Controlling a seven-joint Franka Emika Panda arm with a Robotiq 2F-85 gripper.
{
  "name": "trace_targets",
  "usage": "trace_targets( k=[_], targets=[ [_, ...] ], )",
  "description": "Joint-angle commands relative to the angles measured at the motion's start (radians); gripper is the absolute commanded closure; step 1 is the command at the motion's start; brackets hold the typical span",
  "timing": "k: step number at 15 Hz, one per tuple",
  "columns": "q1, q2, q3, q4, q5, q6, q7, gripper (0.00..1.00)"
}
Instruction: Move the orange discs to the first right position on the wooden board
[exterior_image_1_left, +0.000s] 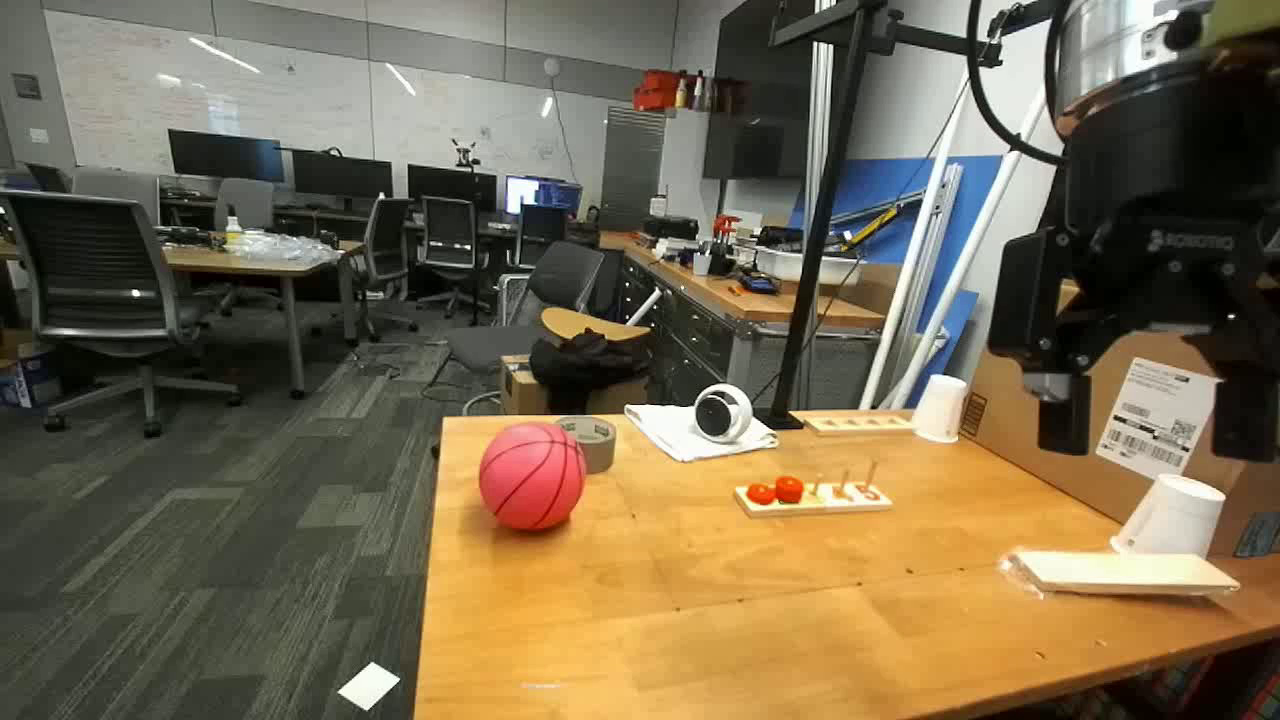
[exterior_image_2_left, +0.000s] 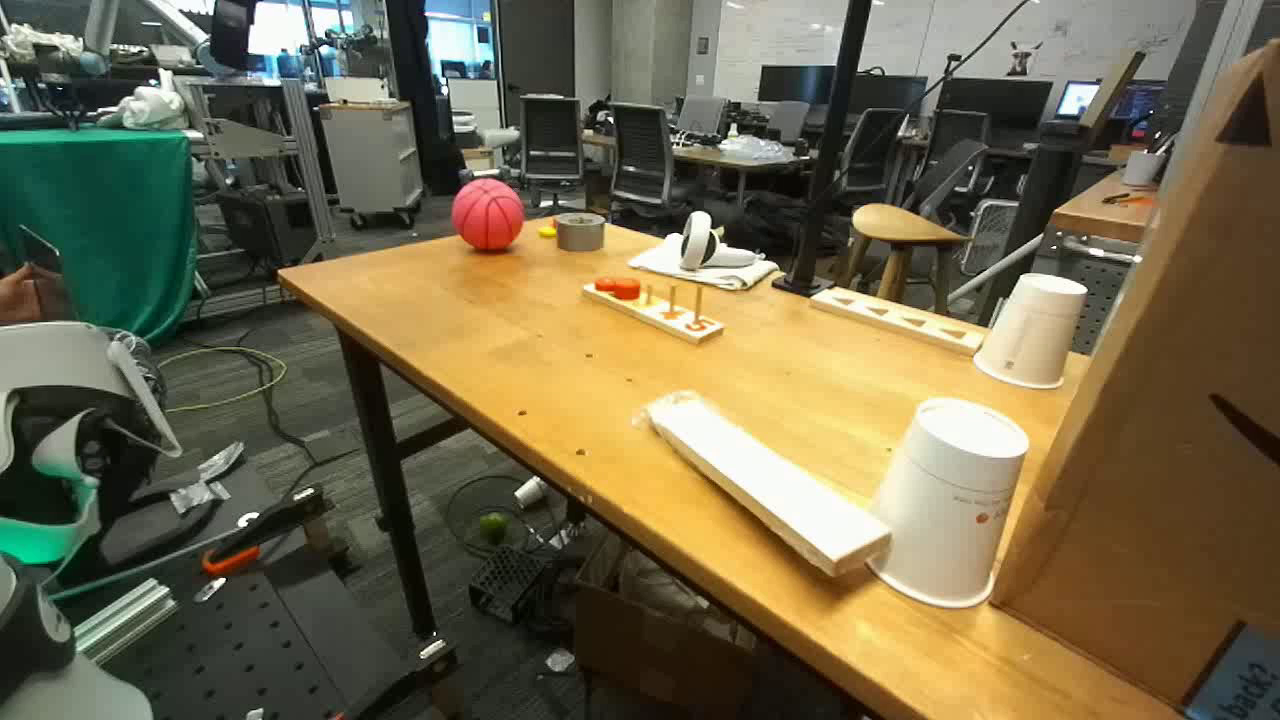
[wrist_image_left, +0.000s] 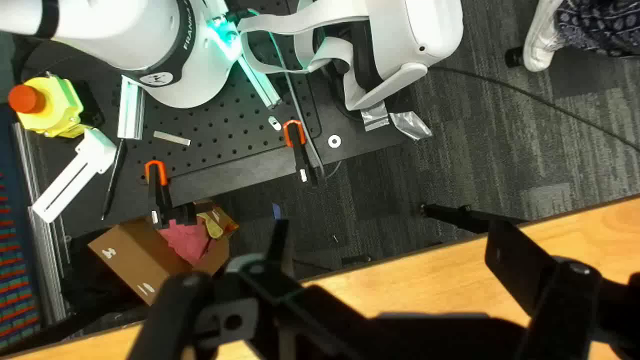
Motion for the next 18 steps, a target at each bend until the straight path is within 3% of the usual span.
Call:
trace_targets(
  k=[1, 7, 9, 13, 18],
  targets=[
    [0.002, 0.001, -0.002, 0.005, -0.001, -0.001, 0.001, 0.00],
    [0.002, -0.005, -0.002, 0.008, -0.001, -0.001, 0.001, 0.00],
    [0.008, 0.021, 0.001, -0.004, 0.005, 0.070, -0.038, 0.00],
    [0.030, 0.102, -0.011, -0.019, 0.008, 0.336, -0.189, 0.00],
    [0.055, 0.257, -0.023, 0.022, -0.087, 0.530, -0.407, 0.00]
  ],
)
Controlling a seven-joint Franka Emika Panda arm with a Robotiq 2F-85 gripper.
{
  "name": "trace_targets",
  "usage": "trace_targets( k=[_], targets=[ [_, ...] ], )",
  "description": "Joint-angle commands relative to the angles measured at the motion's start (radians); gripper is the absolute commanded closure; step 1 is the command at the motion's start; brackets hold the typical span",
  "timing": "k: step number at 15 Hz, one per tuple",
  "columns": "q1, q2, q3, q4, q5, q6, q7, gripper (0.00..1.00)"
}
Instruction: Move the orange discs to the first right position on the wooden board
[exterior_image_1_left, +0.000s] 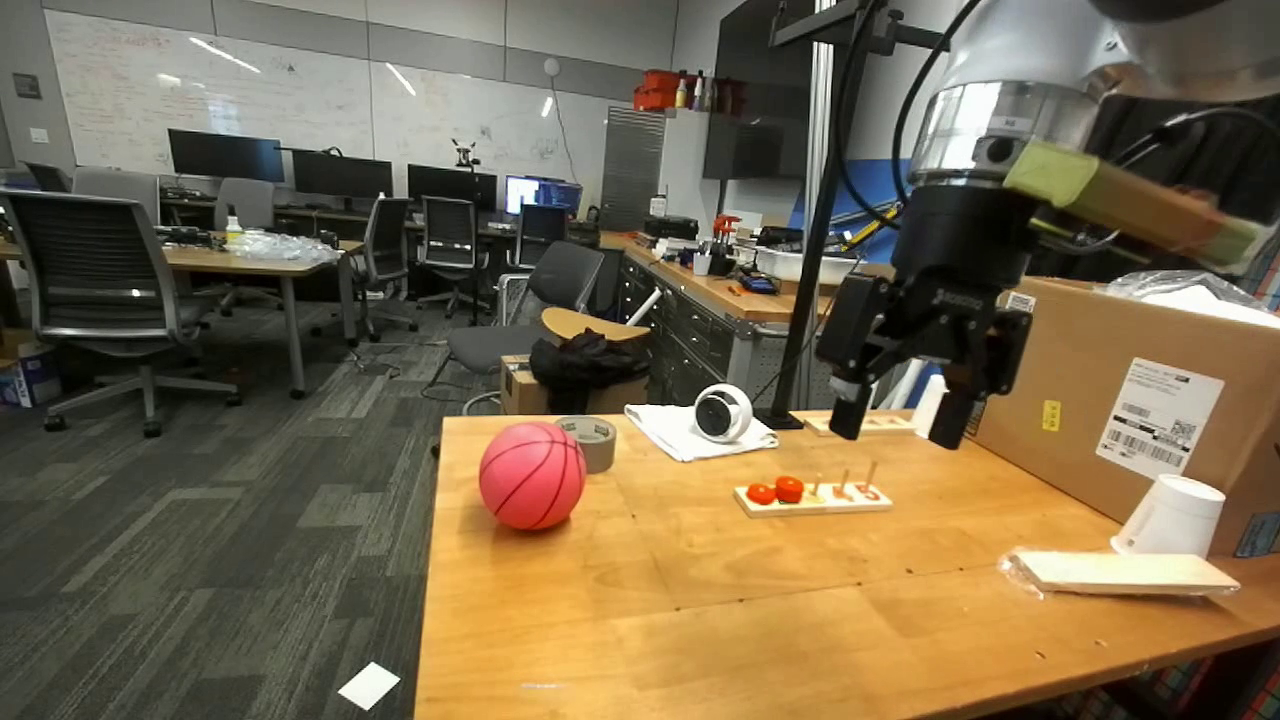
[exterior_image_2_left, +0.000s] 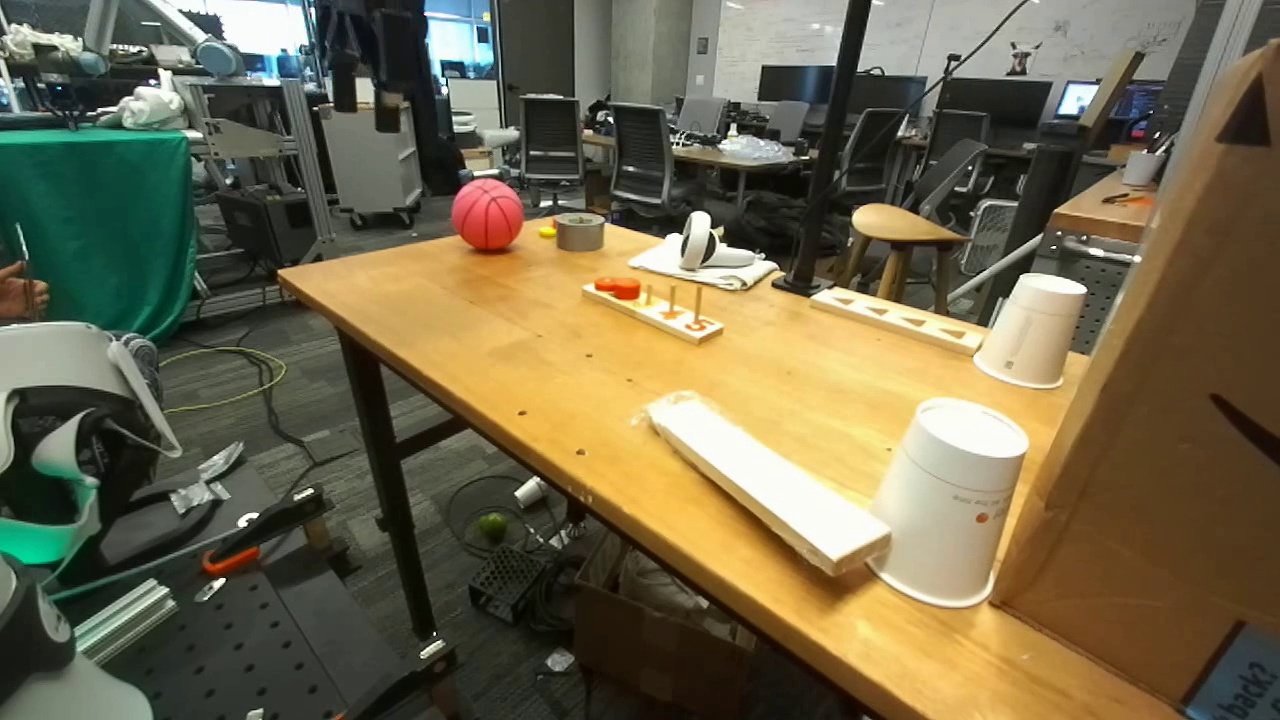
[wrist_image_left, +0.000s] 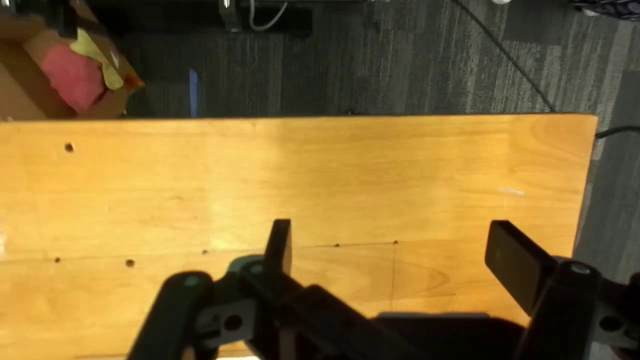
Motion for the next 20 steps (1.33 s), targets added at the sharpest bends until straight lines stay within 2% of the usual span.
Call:
trace_targets(
  k=[1, 7, 12, 14, 15, 20],
  targets=[
    [0.035, 0.118, -0.025, 0.065, -0.084, 0.082, -0.149, 0.00],
    [0.061, 0.333, -0.048, 0.256, -0.190, 0.035, -0.404, 0.00],
    [0.065, 0.476, -0.063, 0.409, -0.170, 0.018, -0.677, 0.00],
    [0.059, 0.497, -0.061, 0.440, -0.162, -0.023, -0.784, 0.00],
    [0.061, 0.463, -0.063, 0.369, -0.168, 0.036, -0.694, 0.00],
    [0.059, 0.492, -0.062, 0.408, -0.167, 0.002, -0.762, 0.00]
  ],
)
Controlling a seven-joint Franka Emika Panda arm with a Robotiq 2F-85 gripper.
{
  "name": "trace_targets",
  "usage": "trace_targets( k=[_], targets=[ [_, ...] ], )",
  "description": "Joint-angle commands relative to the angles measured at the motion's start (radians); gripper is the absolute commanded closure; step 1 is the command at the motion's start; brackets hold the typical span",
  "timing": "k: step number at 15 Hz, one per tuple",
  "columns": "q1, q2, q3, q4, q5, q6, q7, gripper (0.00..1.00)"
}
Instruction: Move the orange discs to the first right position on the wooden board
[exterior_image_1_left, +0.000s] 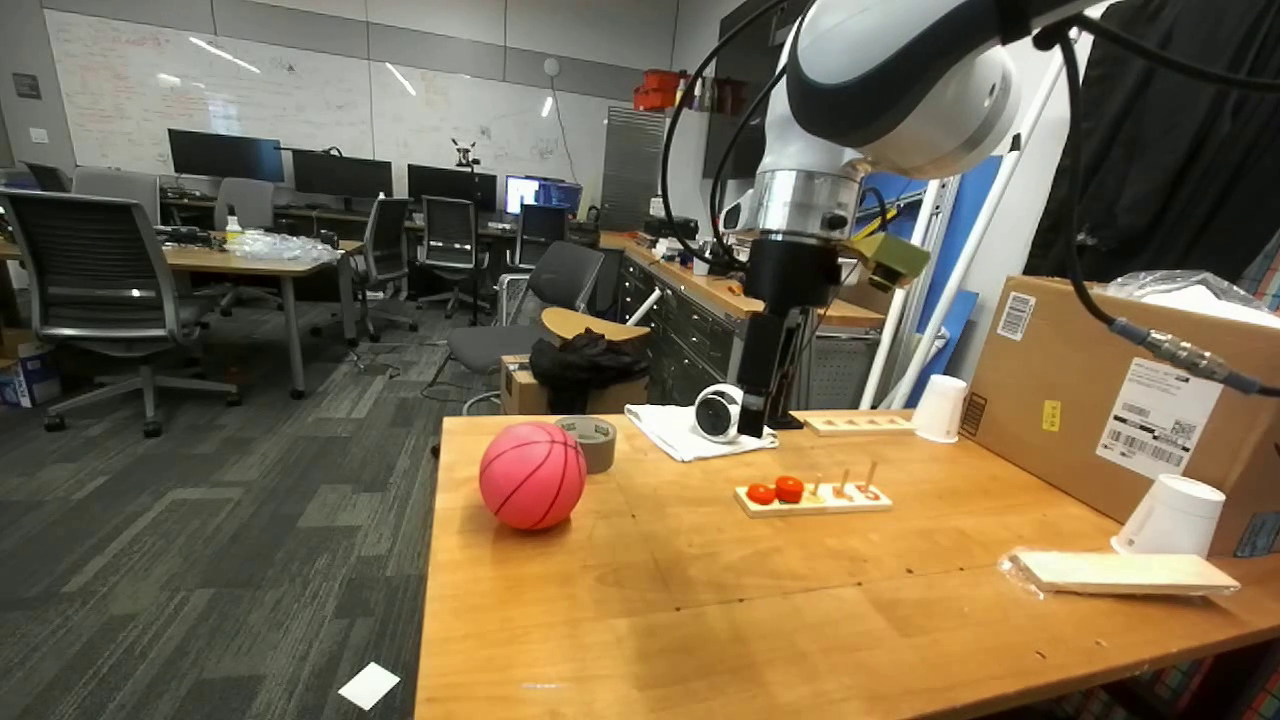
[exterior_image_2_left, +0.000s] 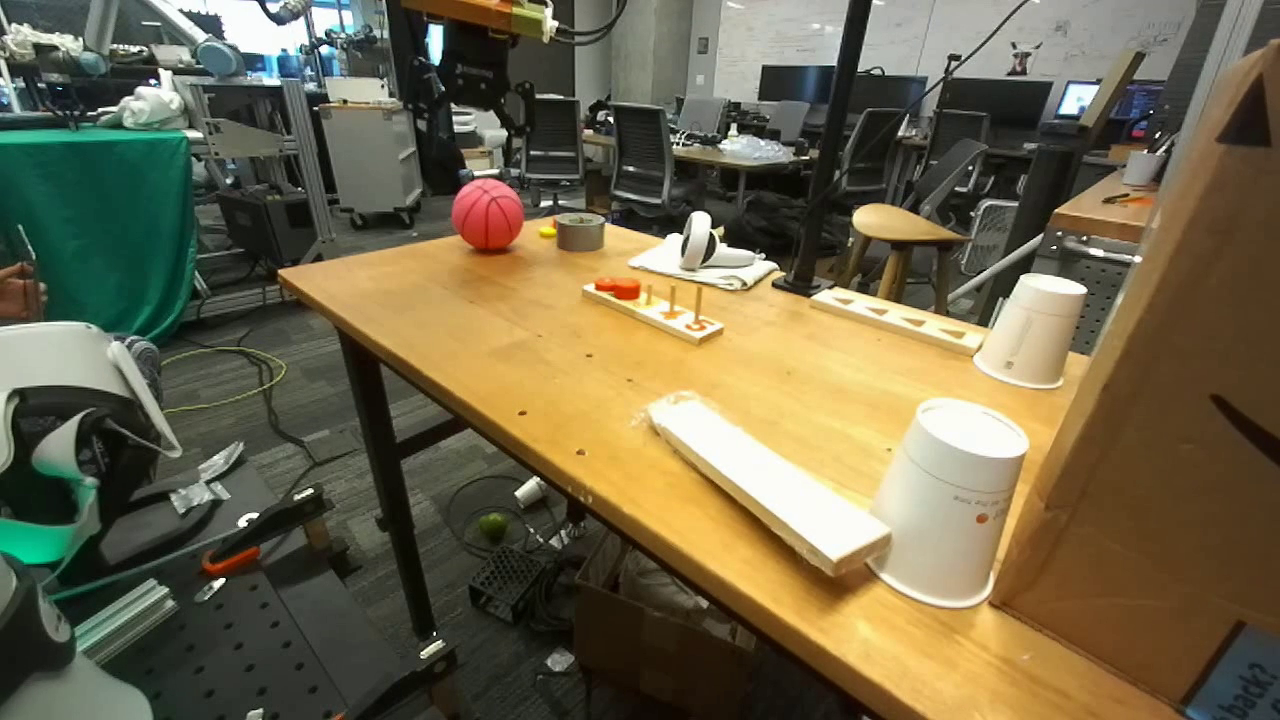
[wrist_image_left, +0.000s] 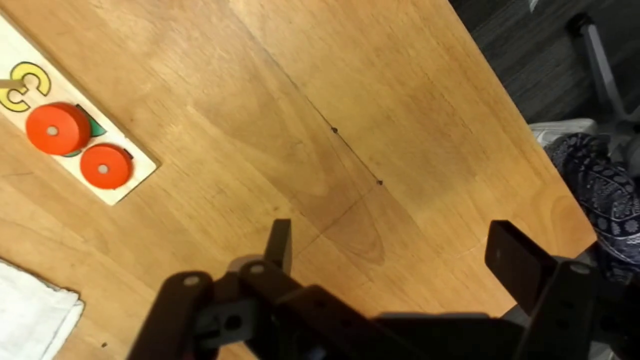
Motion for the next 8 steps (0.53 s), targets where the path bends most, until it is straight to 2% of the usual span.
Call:
trace_targets(
  k=[1, 4, 8],
  targets=[
    [0.013, 0.001, -0.013, 0.005, 0.001, -0.005, -0.001, 0.00],
    [0.013, 0.019, -0.014, 0.003, -0.012, 0.041, -0.003, 0.00],
    [-0.005, 0.085, -0.027, 0.024, -0.069, 0.214, -0.153, 0.00]
  ],
)
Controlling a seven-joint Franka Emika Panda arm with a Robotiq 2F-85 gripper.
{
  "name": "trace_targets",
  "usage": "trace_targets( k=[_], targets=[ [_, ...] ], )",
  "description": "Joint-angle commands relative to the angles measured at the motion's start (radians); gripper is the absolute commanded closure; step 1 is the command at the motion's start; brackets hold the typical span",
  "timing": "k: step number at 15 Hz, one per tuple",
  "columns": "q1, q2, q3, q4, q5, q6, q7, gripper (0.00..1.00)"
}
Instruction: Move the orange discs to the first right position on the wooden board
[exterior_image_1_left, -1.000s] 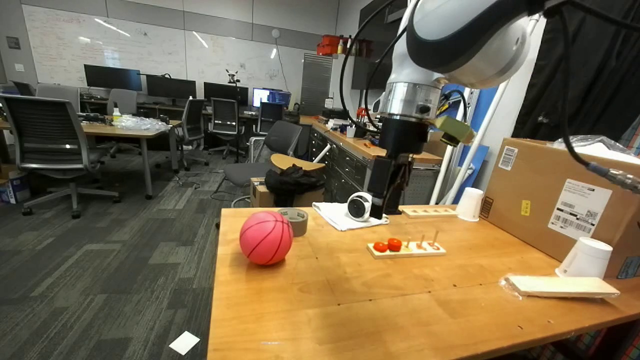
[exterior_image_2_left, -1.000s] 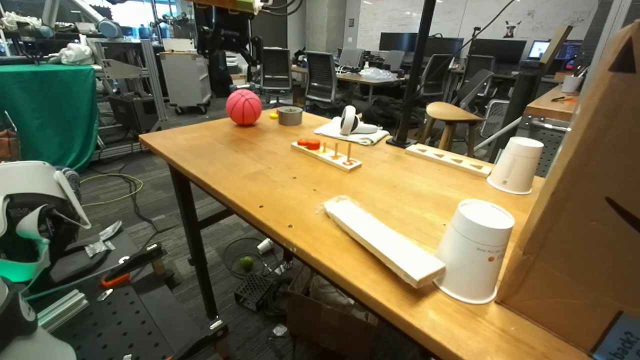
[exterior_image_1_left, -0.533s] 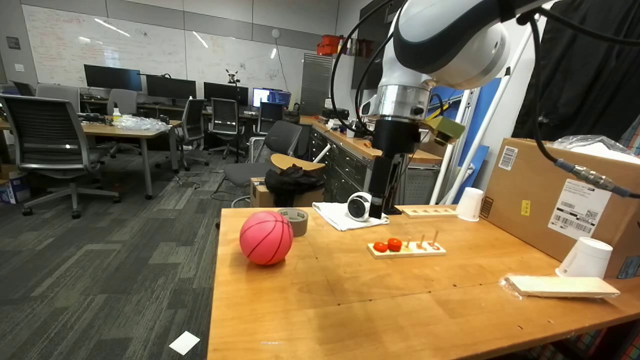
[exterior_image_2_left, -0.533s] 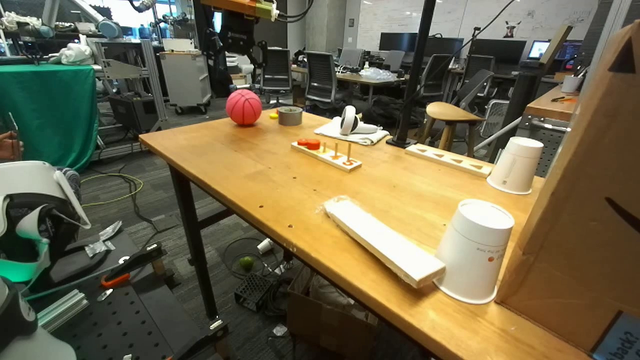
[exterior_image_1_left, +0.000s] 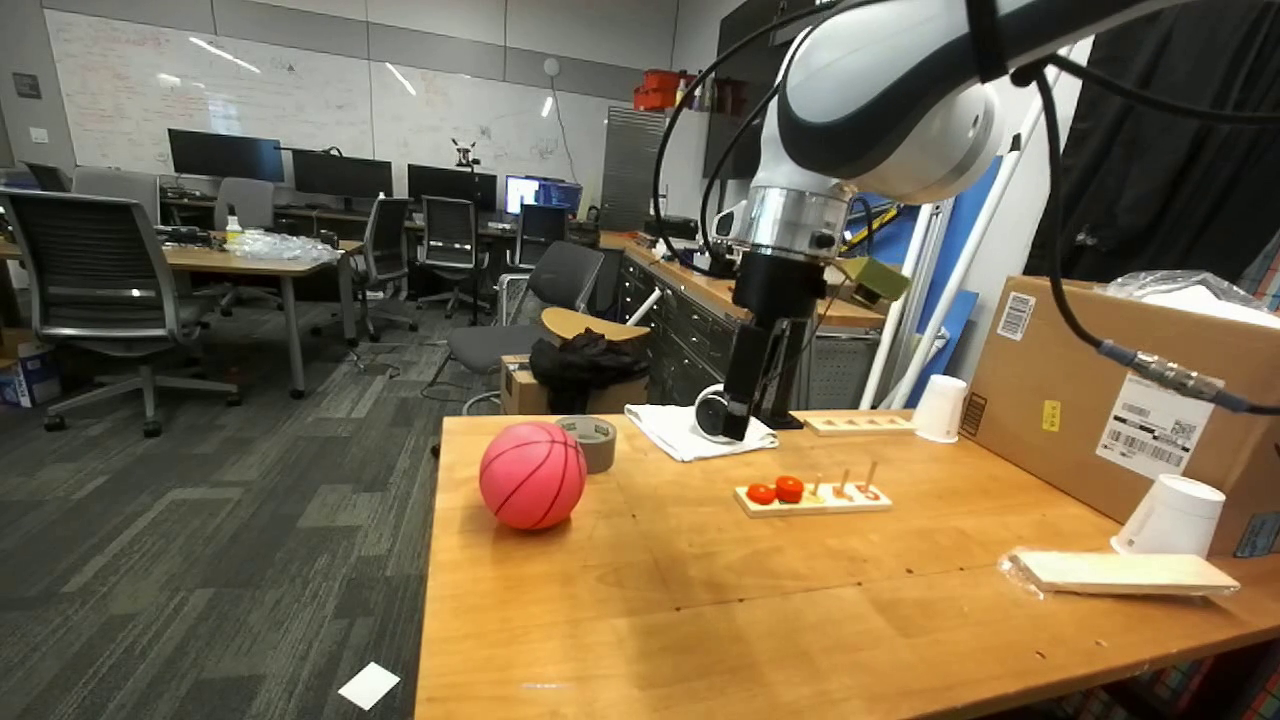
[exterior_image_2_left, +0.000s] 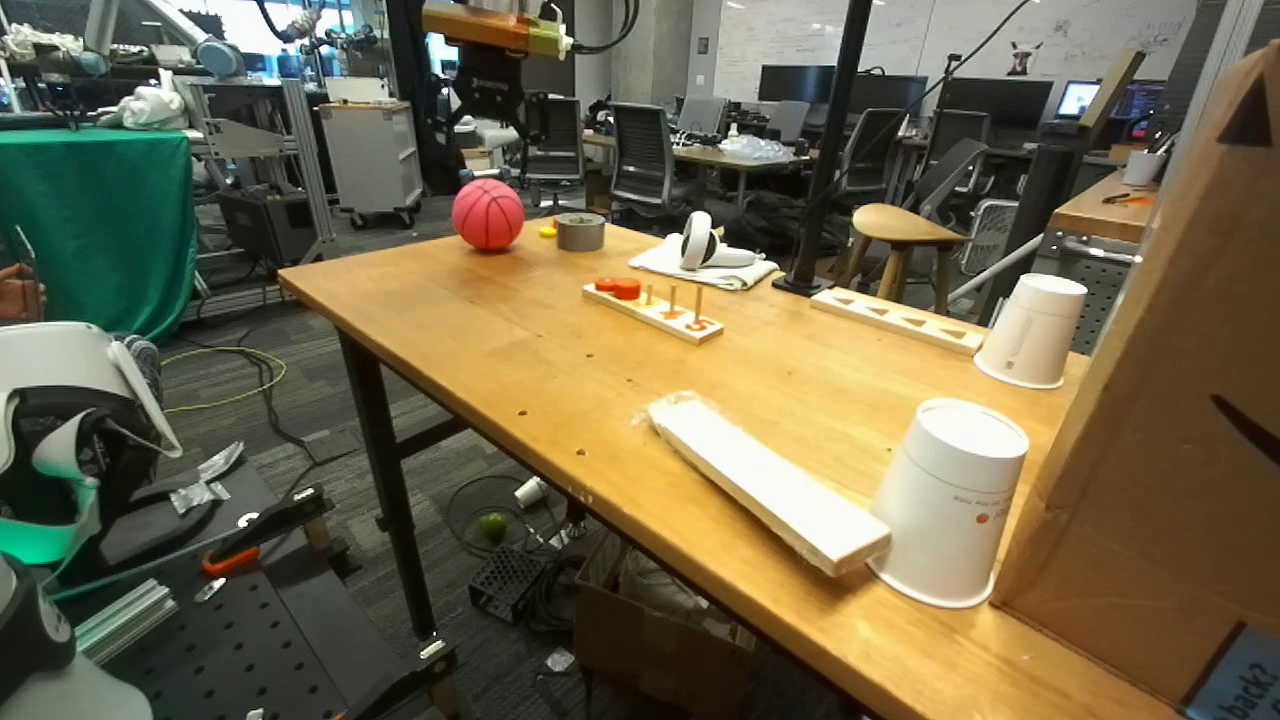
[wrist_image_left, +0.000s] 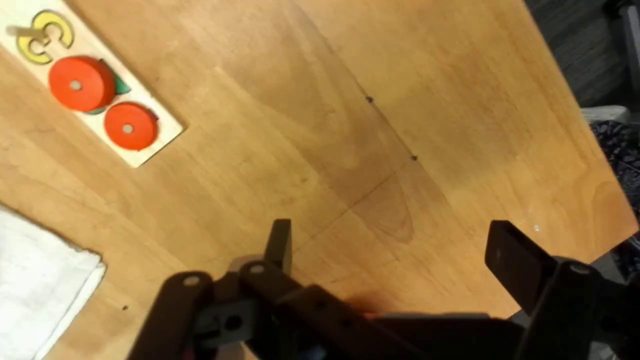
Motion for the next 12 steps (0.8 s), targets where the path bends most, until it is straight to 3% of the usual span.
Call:
trace_targets(
  k=[1, 4, 12],
  targets=[
    [-0.014, 0.067, -0.023, 0.039, -0.060, 0.118, -0.175, 0.00],
    [-0.042, 0.130, -0.045, 0.088, -0.099, 0.107, -0.339, 0.00],
    [-0.095, 0.250, -0.088, 0.188, -0.167, 0.093, -0.556, 0.00]
  ],
)
